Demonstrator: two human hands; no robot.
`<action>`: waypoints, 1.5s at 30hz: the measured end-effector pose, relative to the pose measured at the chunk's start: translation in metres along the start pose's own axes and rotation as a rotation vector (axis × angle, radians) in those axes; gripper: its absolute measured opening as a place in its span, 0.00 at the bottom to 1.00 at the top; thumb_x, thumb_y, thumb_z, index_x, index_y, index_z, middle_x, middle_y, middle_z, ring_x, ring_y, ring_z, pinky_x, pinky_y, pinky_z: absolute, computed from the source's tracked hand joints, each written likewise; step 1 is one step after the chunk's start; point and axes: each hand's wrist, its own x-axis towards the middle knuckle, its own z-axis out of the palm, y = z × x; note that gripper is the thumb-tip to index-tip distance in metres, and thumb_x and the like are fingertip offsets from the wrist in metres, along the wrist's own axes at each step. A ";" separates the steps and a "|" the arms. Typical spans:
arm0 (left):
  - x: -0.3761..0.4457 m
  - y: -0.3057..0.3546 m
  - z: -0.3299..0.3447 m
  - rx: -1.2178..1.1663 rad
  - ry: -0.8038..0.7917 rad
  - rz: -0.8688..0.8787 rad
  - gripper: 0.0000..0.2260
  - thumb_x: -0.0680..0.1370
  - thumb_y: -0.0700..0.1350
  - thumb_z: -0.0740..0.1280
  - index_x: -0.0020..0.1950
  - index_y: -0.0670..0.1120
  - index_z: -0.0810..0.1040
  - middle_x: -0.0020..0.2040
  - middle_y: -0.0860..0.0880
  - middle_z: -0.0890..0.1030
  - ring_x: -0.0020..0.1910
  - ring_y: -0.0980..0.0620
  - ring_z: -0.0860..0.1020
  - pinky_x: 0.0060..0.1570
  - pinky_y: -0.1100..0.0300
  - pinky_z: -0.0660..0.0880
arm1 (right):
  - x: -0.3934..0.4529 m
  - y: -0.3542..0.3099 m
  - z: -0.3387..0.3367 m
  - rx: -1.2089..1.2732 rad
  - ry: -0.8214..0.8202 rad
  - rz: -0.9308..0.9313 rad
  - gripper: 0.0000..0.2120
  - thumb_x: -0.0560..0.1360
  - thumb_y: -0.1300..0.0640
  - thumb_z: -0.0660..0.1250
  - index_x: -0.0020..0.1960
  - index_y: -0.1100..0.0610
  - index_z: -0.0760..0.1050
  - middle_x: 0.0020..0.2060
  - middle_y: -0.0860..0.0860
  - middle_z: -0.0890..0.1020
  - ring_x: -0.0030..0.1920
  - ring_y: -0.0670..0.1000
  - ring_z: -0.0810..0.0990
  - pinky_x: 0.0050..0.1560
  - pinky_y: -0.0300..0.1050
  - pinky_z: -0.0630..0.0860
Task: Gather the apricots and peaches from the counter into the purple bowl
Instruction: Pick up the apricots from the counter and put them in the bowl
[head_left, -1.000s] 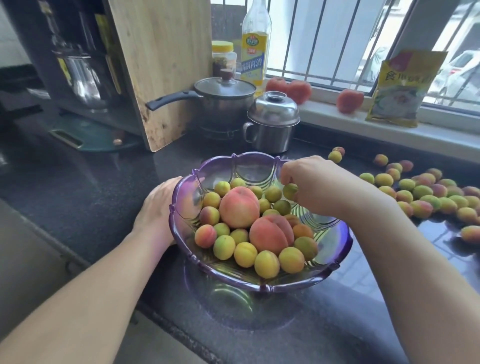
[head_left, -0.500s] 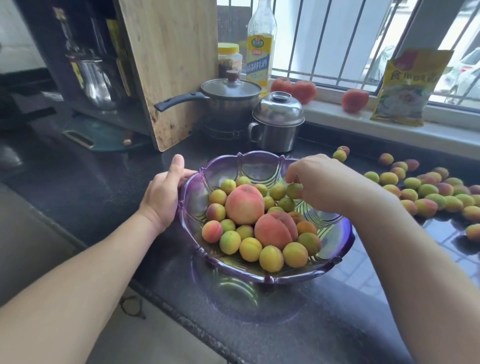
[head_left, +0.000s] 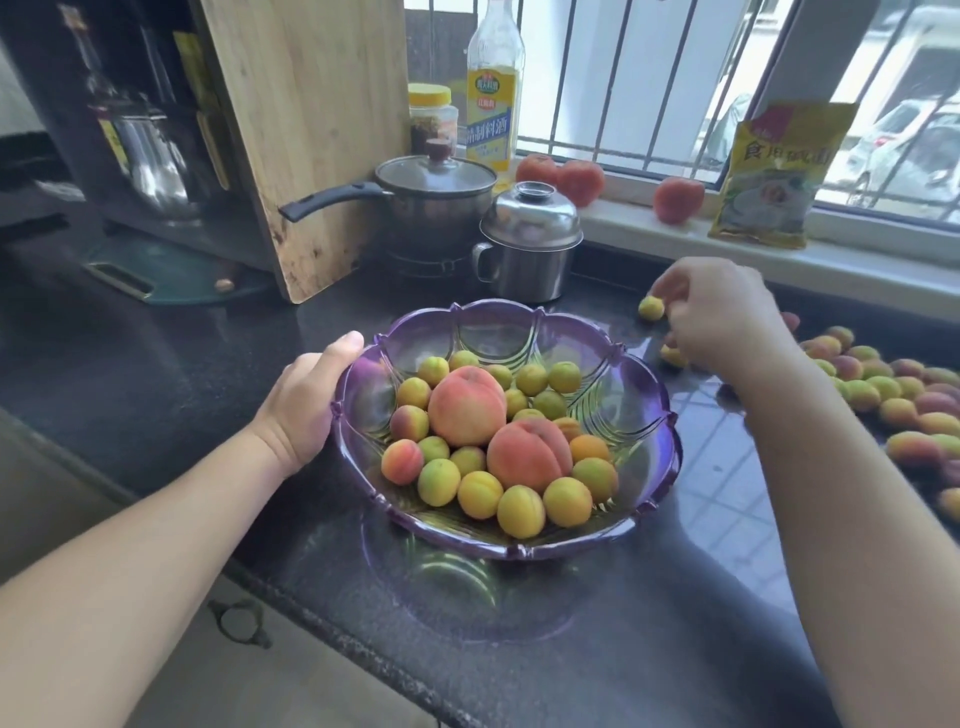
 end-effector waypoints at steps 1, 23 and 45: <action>0.001 -0.001 0.000 0.006 -0.001 0.015 0.24 0.53 0.85 0.70 0.35 0.70 0.85 0.55 0.43 0.83 0.67 0.32 0.79 0.73 0.33 0.72 | 0.004 0.013 0.004 -0.097 -0.062 0.086 0.15 0.76 0.62 0.64 0.60 0.52 0.80 0.57 0.58 0.81 0.54 0.63 0.81 0.54 0.58 0.80; -0.005 0.003 0.005 0.237 0.080 0.096 0.31 0.70 0.75 0.55 0.26 0.51 0.79 0.28 0.51 0.79 0.42 0.40 0.77 0.65 0.38 0.74 | -0.031 -0.030 -0.046 0.477 -0.312 -0.091 0.14 0.74 0.58 0.75 0.57 0.49 0.78 0.50 0.48 0.84 0.45 0.49 0.87 0.48 0.49 0.85; -0.007 0.006 0.006 0.307 0.096 0.105 0.33 0.71 0.75 0.53 0.26 0.51 0.80 0.32 0.48 0.83 0.47 0.36 0.81 0.66 0.37 0.74 | -0.054 -0.072 -0.005 -0.500 -0.492 -0.381 0.11 0.73 0.54 0.74 0.43 0.55 0.72 0.39 0.53 0.76 0.39 0.54 0.76 0.32 0.45 0.70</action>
